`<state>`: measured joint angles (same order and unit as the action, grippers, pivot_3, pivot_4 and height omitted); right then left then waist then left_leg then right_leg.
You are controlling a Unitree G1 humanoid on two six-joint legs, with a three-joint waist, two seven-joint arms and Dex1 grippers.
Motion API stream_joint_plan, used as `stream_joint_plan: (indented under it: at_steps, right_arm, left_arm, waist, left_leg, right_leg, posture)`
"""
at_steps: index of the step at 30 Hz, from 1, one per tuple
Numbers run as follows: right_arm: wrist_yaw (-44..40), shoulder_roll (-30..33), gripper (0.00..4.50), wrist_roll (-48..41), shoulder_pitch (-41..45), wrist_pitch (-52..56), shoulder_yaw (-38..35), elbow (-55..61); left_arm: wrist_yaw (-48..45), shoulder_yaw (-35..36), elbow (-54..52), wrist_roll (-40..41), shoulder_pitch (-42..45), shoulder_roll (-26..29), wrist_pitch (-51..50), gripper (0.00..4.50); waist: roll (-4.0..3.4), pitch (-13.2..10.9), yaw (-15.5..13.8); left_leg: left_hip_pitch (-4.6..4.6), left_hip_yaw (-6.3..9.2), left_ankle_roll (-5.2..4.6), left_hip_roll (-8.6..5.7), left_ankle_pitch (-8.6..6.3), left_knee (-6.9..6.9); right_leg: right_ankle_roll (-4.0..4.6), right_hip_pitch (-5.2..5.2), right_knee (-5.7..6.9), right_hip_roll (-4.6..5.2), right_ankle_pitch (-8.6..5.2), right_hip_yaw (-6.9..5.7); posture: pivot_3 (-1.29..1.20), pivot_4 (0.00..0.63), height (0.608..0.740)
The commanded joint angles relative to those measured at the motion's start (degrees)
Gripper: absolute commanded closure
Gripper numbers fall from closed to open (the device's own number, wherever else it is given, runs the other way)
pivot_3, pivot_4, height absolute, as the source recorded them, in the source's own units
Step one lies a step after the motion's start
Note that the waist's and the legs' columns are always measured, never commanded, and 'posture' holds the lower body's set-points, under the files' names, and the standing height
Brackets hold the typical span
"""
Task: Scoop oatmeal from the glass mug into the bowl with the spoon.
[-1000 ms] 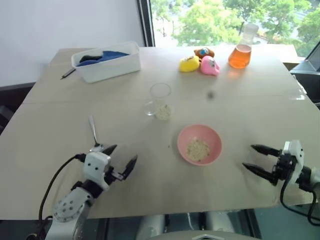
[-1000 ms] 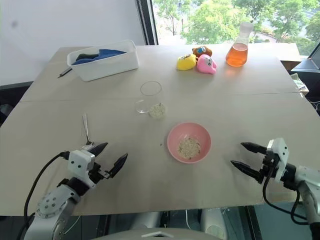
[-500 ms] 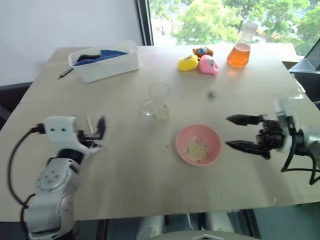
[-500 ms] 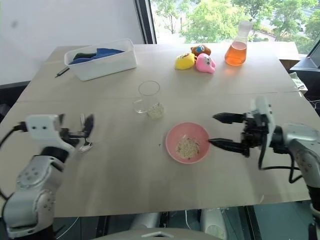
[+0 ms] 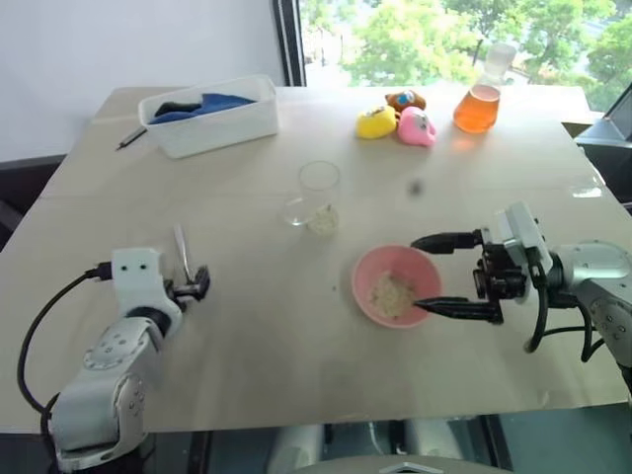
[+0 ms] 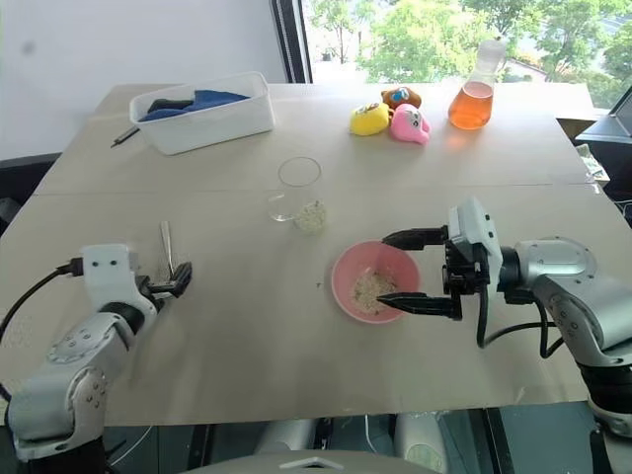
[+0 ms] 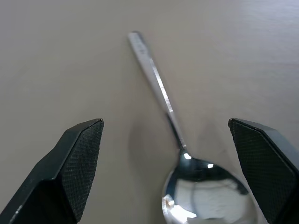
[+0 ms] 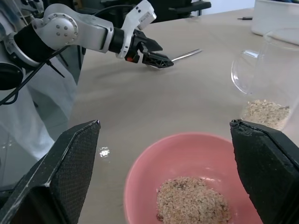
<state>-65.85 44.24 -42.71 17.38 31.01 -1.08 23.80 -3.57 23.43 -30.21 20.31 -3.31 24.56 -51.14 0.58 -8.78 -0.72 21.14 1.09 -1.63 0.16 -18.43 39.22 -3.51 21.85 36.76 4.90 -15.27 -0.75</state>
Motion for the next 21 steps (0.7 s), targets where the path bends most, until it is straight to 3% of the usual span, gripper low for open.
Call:
stream_joint_plan:
  at_steps: [1,9,15,21]
  right_arm:
    - [0.4,-0.5,0.0,-0.2,0.3,-1.3,-1.5,1.4]
    - [1.2,-1.1,0.0,0.7,-0.1,-2.2,-1.6,1.5]
    - [1.8,-1.5,0.0,1.0,-0.4,-2.7,-1.6,1.4]
    - [1.9,-2.0,0.0,1.5,-0.4,-3.3,-1.3,1.1]
  left_arm:
    - [0.3,0.5,1.5,-0.8,3.0,1.4,-2.1,0.04]
    - [1.1,1.0,5.0,-0.3,9.5,2.4,-18.3,0.04]
    - [-1.5,1.6,9.9,0.1,10.3,2.1,-19.5,0.04]
    - [-2.9,3.2,13.5,-0.8,10.4,3.7,-18.7,2.64]
  waist:
    - [0.0,0.0,0.0]
    - [-0.01,0.0,0.0]
    - [-0.16,0.1,0.0]
    - [-0.41,0.2,0.2]
  left_leg:
    - [0.01,0.04,0.02,0.0,0.01,0.0]
    - [0.02,0.12,0.07,-0.03,0.04,0.0]
    - [-0.06,0.11,0.11,-0.04,0.07,0.0]
    - [-0.19,0.11,0.16,-0.04,0.09,-0.05]
  right_leg:
    - [0.0,0.0,0.0,0.0,0.0,-0.01]
    - [0.0,-0.01,0.04,-0.01,0.0,-0.11]
    - [0.0,-0.03,0.08,-0.01,0.0,-0.08]
    - [0.0,-0.08,0.13,-0.01,0.0,-0.03]
  posture:
    - [0.0,0.15,0.74]
    - [0.0,0.15,0.74]
    - [0.0,0.15,0.74]
    - [0.0,0.15,0.74]
